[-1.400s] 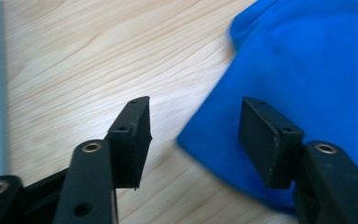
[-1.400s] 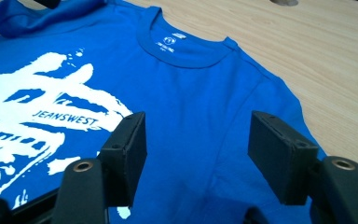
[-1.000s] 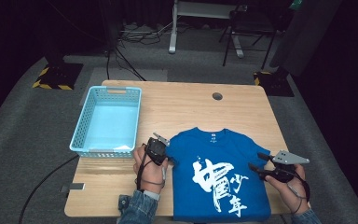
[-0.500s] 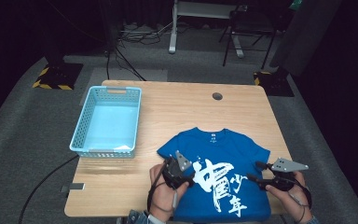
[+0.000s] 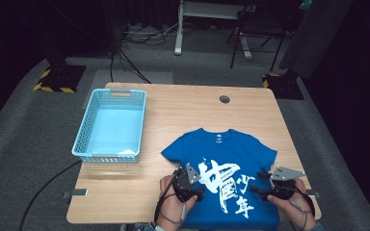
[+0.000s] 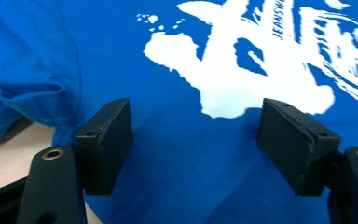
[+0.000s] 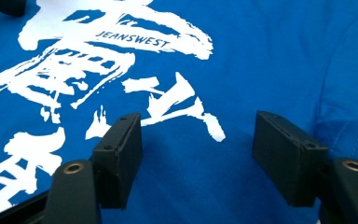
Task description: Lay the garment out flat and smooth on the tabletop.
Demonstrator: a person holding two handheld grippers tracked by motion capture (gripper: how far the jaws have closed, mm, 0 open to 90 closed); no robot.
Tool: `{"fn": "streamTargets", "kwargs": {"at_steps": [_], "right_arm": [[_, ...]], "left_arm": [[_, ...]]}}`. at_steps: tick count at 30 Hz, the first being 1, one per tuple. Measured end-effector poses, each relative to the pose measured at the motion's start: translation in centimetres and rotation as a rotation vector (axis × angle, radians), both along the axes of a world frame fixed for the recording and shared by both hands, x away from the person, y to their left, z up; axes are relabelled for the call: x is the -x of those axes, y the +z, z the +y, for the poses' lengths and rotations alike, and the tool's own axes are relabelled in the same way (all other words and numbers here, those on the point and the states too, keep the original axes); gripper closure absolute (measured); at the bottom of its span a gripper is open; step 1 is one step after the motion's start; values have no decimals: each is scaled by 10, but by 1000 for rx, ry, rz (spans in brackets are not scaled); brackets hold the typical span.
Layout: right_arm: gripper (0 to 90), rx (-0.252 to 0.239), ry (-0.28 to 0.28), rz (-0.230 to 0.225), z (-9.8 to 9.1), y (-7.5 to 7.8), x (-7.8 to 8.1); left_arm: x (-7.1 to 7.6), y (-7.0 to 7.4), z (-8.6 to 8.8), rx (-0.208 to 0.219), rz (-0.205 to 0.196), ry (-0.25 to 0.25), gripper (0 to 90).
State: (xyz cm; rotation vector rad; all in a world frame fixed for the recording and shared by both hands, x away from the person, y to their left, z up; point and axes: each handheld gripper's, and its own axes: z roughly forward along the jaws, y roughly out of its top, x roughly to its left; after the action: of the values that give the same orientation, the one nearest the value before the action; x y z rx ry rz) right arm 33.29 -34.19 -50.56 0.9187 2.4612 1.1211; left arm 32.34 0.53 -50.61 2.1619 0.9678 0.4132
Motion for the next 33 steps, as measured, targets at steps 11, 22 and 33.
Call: {"fn": "streamTargets", "kwargs": {"at_steps": [11,22,33], "right_arm": [[320,2,-37,-3,15,0,-59],[283,15,70,15,9,13,8],[266,8,31,3,18,0,-14]], "left_arm": [[-61,1,17,15,1,77,255],[16,9,2,-3,66,-68,205],[-17,0,10,2,12,-17,201]]}}
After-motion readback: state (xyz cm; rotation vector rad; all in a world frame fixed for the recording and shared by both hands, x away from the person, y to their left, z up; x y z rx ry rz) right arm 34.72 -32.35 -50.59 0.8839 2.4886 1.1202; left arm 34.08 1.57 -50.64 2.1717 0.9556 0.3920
